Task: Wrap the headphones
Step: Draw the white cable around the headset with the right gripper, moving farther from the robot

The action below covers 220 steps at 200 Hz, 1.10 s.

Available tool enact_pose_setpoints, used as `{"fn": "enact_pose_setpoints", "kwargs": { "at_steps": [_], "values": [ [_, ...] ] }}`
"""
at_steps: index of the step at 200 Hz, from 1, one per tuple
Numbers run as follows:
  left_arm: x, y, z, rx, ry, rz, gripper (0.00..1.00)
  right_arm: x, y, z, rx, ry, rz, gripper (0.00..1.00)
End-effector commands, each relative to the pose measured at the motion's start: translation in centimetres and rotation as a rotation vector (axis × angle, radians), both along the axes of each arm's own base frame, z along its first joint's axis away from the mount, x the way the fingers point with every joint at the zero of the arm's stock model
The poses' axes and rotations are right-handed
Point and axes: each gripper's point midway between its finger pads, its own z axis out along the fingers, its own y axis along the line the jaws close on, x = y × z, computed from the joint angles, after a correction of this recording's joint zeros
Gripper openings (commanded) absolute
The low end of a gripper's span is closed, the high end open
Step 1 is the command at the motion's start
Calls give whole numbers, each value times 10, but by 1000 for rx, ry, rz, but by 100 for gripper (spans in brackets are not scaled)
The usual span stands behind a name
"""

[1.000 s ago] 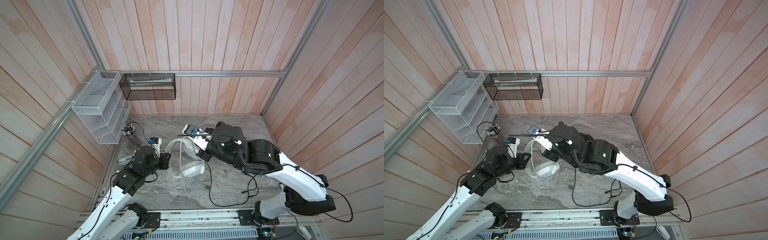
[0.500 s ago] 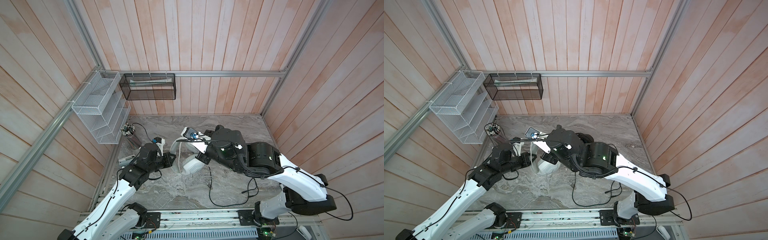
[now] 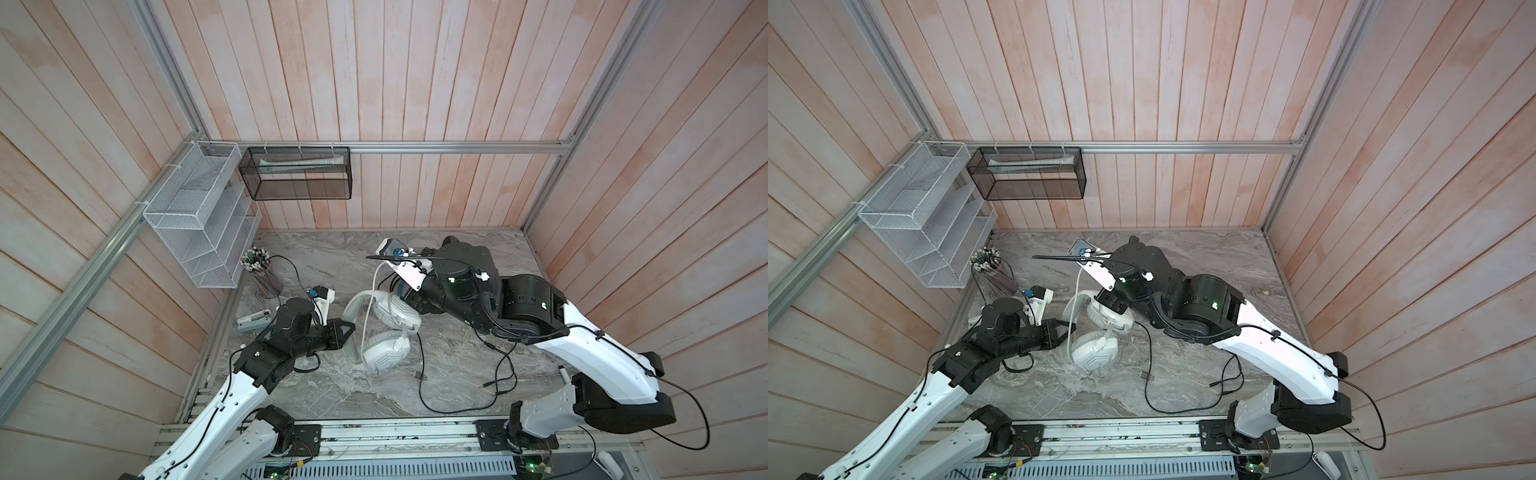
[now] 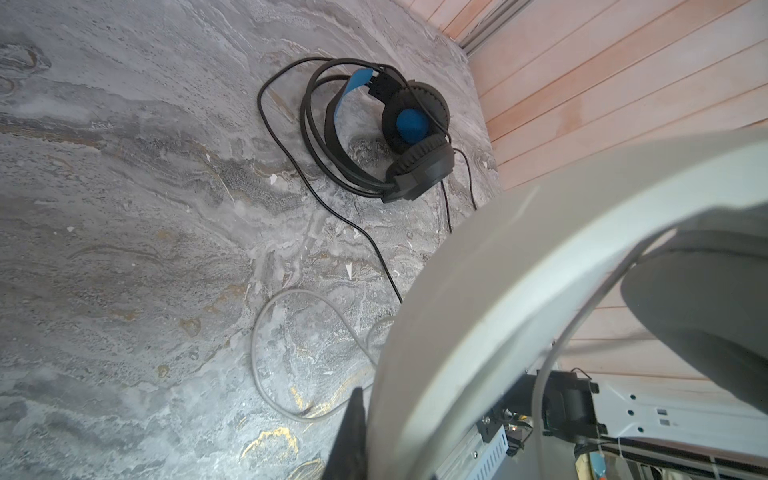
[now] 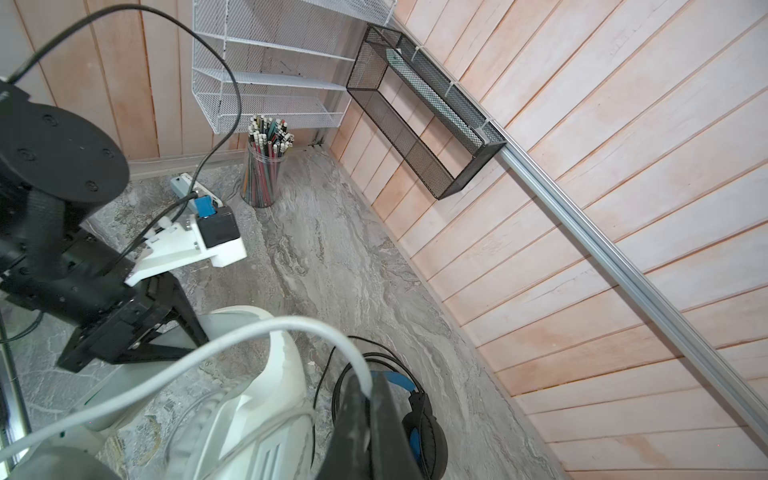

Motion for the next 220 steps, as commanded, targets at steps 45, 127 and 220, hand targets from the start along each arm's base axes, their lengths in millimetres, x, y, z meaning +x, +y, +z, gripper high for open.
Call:
{"fn": "enact_pose_setpoints", "kwargs": {
  "at_steps": [45,127,220],
  "values": [
    [-6,-13,20,-79,-48,-60,0,13,29,-27,-17,54,20,0],
    [4,4,7,34,5,44,0,52,37,-52,-15,81,-58,0],
    [-9,27,62,54,-102,96,0,107,-1,-92,129,182,-128,0]
  ]
}}
